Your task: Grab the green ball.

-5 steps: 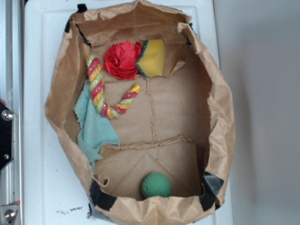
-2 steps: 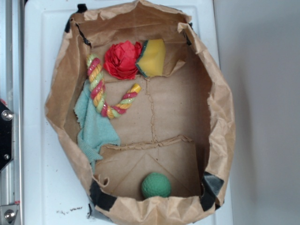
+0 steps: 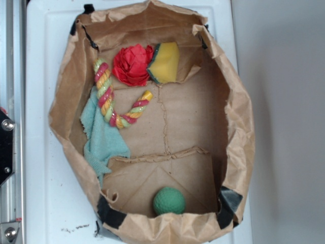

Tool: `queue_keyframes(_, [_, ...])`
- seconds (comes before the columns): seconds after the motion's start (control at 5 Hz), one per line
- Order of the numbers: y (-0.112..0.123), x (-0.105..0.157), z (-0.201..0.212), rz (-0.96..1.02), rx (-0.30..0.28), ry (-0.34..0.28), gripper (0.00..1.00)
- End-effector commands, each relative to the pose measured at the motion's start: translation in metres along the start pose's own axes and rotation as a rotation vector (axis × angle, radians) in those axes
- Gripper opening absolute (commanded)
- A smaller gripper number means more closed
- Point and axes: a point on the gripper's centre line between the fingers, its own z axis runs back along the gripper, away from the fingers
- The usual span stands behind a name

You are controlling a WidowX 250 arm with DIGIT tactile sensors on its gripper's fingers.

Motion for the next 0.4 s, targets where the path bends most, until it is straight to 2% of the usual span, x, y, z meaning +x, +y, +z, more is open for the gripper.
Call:
queue_keyframes(0.0, [-0.001,0.002,0.003,-0.003,-0.002,-0.009,1.0])
queue_keyframes(0.2, [-0.001,0.053,0.01,0.078,-0.038,-0.041,1.0])
